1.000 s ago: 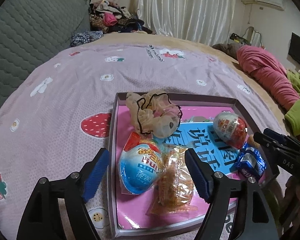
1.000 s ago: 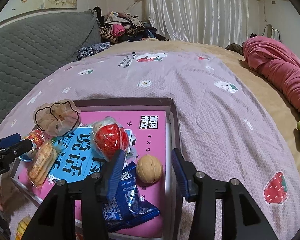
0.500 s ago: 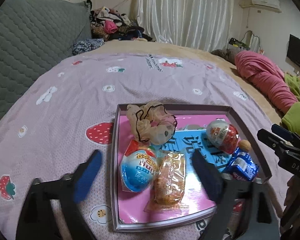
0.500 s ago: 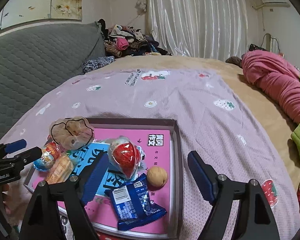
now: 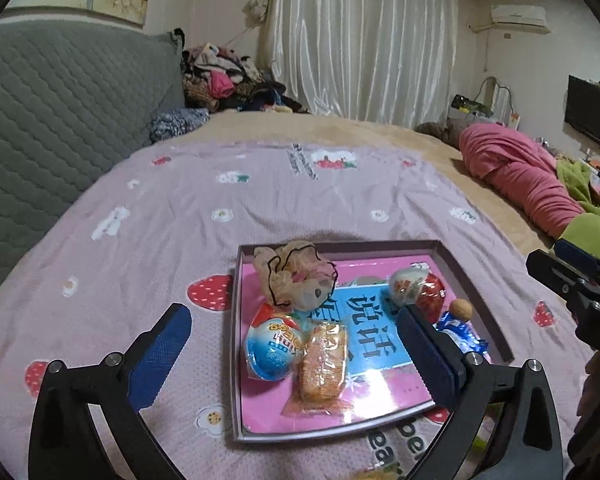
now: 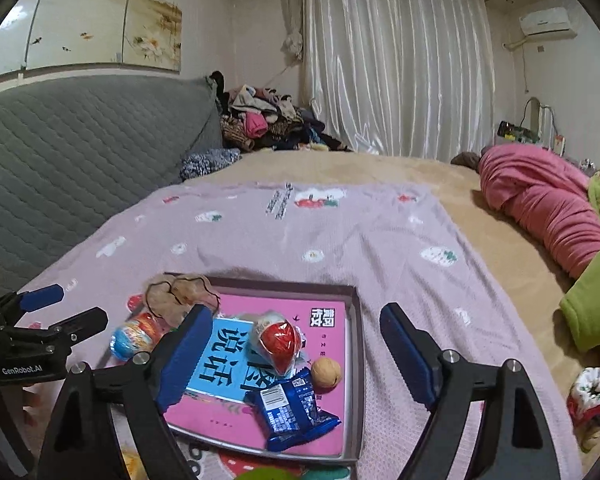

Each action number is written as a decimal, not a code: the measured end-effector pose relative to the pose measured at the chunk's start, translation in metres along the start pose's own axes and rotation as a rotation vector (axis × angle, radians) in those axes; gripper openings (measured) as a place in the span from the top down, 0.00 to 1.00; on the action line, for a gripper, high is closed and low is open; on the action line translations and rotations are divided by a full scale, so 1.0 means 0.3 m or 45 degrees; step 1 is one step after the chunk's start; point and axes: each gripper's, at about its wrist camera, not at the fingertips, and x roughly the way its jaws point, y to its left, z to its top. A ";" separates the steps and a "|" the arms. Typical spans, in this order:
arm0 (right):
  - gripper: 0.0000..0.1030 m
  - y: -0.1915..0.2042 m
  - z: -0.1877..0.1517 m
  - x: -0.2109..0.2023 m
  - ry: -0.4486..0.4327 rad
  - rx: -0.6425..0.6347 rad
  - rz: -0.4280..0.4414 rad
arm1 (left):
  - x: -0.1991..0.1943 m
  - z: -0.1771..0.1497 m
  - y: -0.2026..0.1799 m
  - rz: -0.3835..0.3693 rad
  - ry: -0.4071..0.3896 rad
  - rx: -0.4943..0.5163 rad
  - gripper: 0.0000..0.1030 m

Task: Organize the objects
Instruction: 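Withdraw both open grippers up and back from the pink box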

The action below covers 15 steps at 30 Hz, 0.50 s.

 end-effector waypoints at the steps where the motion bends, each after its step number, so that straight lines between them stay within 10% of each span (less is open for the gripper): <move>1: 0.16 0.003 0.006 -0.019 -0.008 -0.002 0.000 | -0.015 0.001 -0.002 -0.005 -0.008 0.002 0.00; 15: 0.15 0.046 0.052 -0.279 -0.011 -0.026 -0.020 | -0.315 -0.004 -0.026 -0.011 -0.029 -0.085 0.00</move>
